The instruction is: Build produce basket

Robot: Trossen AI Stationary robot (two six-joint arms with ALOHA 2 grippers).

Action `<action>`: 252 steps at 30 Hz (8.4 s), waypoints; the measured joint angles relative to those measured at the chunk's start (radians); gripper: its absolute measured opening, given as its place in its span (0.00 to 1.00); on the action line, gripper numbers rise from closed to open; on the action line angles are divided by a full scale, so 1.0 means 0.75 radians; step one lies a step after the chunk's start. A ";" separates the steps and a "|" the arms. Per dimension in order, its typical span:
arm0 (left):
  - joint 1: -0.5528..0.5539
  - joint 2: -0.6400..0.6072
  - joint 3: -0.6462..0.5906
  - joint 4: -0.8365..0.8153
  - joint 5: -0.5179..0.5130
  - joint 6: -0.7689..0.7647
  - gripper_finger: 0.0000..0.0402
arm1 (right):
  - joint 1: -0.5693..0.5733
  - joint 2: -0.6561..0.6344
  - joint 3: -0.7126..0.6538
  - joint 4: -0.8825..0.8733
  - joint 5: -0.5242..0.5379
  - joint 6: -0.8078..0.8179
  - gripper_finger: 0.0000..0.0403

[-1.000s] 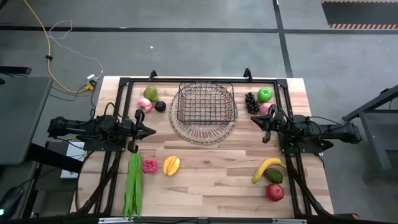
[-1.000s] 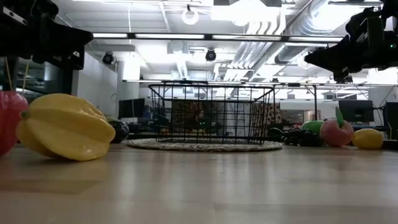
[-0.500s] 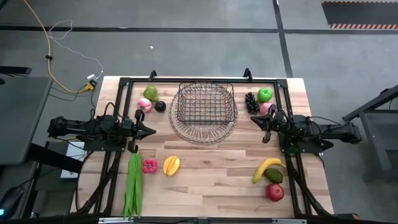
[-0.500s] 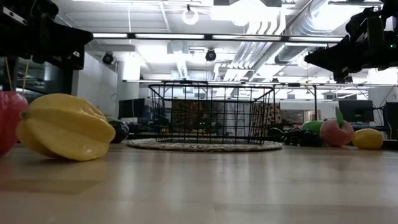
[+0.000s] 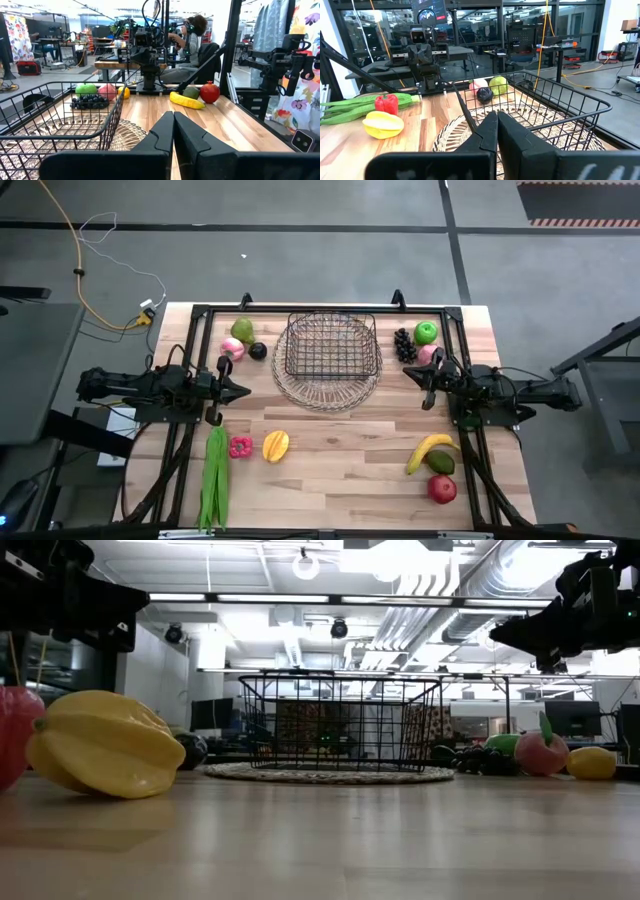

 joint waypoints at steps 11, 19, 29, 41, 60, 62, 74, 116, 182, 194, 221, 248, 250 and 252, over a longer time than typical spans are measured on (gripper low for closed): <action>0.000 0.000 0.000 0.000 0.000 0.000 0.00 | 0.000 0.000 0.000 0.000 0.000 0.000 0.00; 0.000 0.000 0.000 0.000 0.000 0.000 0.00 | 0.000 0.000 0.000 0.000 0.000 0.000 0.00; 0.000 0.000 -0.001 0.000 0.000 0.000 0.00 | 0.000 0.000 0.000 0.000 0.000 0.000 0.00; 0.000 0.000 0.000 0.000 0.000 0.000 0.00 | 0.000 0.000 0.000 0.000 0.000 0.000 0.00; -0.001 0.000 0.000 0.000 0.000 0.000 0.00 | 0.000 0.000 0.000 0.000 0.000 0.000 0.00; 0.000 0.000 0.000 0.000 0.000 0.000 0.00 | 0.000 0.000 0.000 0.000 0.000 0.000 0.00; -0.001 0.000 0.000 -0.001 0.000 0.000 0.00 | 0.000 0.000 0.000 0.000 0.000 0.000 0.00; 0.000 0.000 0.000 0.000 0.000 0.000 0.00 | 0.000 0.000 0.000 0.000 0.000 0.000 0.00; 0.000 0.000 0.000 0.000 0.000 0.011 0.00 | 0.000 0.000 0.000 0.000 0.000 0.000 0.00; -0.001 0.000 0.000 0.001 -0.005 0.011 0.00 | -0.009 0.008 -0.001 0.509 -0.011 0.217 0.00; -0.001 0.000 0.000 0.001 -0.005 0.011 0.00 | -0.761 1.206 1.017 -1.228 0.382 0.914 0.48; 0.000 0.000 0.000 0.000 -0.005 0.011 0.00 | -1.109 1.828 1.048 -0.909 0.194 0.812 0.26; 0.000 0.000 0.000 0.000 -0.005 0.011 0.00 | -1.109 1.841 1.047 -0.902 0.205 0.812 0.25; 0.000 0.000 0.000 0.000 -0.005 0.011 0.00 | -1.111 1.842 1.047 -0.894 0.227 0.812 0.23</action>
